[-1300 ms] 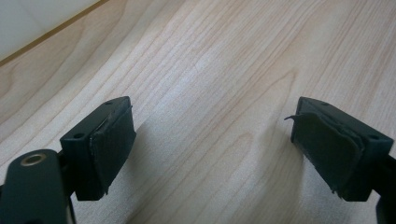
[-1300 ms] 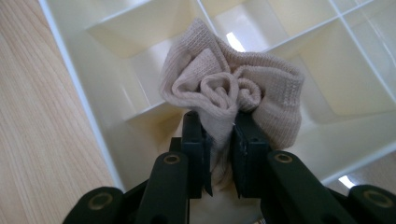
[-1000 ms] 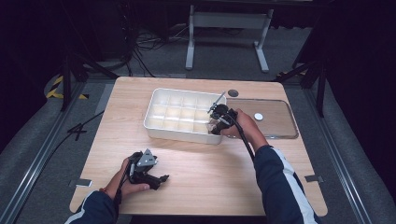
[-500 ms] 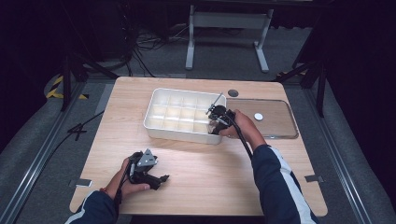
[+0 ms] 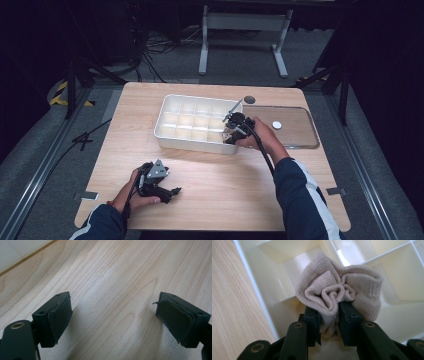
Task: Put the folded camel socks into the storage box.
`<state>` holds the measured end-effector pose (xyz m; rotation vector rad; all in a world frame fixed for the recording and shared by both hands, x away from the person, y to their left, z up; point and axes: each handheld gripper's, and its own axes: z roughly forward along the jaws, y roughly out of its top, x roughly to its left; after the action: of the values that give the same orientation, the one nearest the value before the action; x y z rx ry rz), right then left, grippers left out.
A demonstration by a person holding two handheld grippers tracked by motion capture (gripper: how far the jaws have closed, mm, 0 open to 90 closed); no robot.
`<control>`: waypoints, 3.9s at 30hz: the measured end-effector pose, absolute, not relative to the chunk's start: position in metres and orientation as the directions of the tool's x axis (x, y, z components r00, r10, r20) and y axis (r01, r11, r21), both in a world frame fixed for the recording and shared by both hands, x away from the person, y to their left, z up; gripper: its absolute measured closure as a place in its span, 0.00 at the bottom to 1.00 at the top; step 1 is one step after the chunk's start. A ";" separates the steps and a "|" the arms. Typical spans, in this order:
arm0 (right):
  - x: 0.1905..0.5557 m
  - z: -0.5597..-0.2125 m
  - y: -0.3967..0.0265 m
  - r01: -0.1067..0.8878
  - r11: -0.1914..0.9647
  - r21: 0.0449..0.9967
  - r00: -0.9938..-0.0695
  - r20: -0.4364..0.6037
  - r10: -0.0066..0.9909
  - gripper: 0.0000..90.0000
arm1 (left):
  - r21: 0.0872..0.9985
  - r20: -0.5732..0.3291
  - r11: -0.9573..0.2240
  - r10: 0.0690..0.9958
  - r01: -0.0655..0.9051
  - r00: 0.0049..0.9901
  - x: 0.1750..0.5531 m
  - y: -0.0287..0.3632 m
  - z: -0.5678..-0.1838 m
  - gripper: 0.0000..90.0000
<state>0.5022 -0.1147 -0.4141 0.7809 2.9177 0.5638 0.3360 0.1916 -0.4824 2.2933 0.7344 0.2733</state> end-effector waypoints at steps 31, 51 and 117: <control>0.479 -0.387 -0.136 0.432 0.739 0.516 -0.857 -0.020 0.515 0.75 | 0.685 -0.016 -0.587 0.580 0.432 0.814 0.336 0.192 -0.483 0.15; 0.447 -0.372 -0.150 0.357 0.702 0.616 -0.860 -0.077 0.504 0.71 | 0.690 -0.014 -0.583 0.581 0.429 0.814 0.335 0.192 -0.483 0.15; 0.367 -0.417 -0.249 0.369 0.694 0.618 -0.775 -0.207 0.597 0.37 | 0.689 -0.011 -0.586 0.579 0.426 0.815 0.335 0.192 -0.483 0.15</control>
<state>0.3672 -0.2489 -0.4166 0.7511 2.5104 0.7938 0.3355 0.1921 -0.4831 2.2845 0.7349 0.2791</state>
